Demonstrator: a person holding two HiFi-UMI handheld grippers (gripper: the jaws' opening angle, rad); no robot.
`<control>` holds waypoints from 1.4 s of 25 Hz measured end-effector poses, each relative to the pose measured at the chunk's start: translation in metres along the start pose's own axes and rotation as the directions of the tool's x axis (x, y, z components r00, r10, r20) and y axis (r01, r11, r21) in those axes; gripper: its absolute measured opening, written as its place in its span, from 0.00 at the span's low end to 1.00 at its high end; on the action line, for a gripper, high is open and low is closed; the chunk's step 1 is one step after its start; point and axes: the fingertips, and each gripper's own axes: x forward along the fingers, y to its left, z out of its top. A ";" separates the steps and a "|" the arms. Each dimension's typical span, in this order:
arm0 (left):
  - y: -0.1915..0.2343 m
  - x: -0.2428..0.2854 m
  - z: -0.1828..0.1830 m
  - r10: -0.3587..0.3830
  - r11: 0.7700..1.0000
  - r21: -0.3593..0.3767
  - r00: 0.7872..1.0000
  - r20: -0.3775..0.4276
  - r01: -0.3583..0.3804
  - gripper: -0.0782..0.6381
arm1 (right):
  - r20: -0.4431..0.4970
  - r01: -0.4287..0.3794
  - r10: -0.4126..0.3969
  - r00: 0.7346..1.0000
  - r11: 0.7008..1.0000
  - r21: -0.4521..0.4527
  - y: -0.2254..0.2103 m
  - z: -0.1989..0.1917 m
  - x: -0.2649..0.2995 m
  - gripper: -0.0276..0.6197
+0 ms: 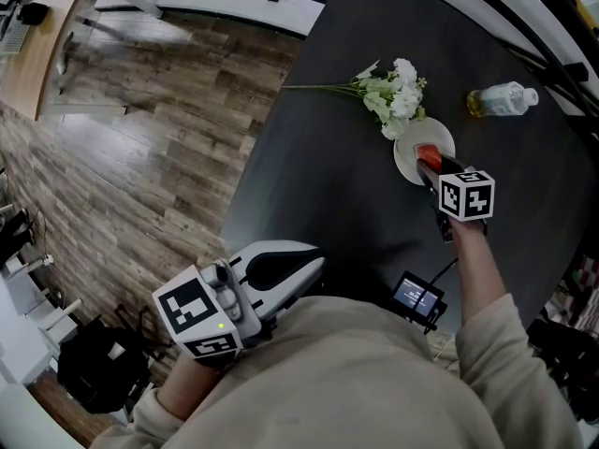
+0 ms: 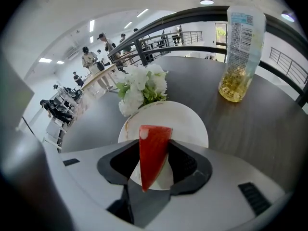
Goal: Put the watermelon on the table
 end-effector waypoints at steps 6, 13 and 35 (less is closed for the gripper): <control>0.001 0.003 0.000 -0.006 1.000 0.000 1.000 -0.002 0.006 0.11 | 0.007 -0.001 0.001 1.000 1.000 -0.030 0.002 0.003 0.003 0.38; -0.003 0.004 -0.003 -0.009 1.000 0.007 1.000 -0.011 0.009 0.11 | 0.023 -0.037 0.038 0.999 0.999 -0.031 0.009 0.006 0.000 0.48; -0.062 0.006 0.002 -0.075 0.975 0.208 0.996 -0.046 0.083 0.11 | 0.372 -0.107 0.102 0.923 0.994 -0.007 0.035 0.052 -0.143 0.18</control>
